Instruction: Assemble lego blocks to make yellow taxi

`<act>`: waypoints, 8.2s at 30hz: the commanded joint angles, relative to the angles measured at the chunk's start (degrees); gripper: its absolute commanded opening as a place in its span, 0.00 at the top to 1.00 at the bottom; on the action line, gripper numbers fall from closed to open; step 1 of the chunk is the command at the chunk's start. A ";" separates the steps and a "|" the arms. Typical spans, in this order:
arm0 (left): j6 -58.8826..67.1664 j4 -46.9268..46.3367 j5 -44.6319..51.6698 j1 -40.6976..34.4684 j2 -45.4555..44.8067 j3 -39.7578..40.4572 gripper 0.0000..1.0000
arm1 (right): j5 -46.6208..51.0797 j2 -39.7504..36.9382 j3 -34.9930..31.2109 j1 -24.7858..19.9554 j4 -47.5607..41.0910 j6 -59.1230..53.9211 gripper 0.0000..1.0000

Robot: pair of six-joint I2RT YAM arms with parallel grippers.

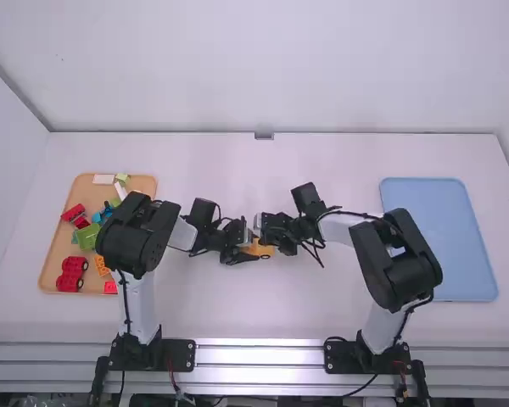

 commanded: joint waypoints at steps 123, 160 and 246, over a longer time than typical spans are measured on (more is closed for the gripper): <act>-34.07 -79.62 -52.50 32.44 9.55 66.51 0.30 | 2.69 -8.98 17.62 -2.86 7.15 26.25 0.01; -33.11 -69.55 -58.80 33.66 9.55 52.74 0.55 | 2.93 -8.44 17.51 -3.06 6.75 25.57 0.02; -52.48 23.45 -49.22 -11.52 -30.32 -8.63 0.85 | -9.07 -4.07 -1.90 -4.85 57.31 71.43 0.18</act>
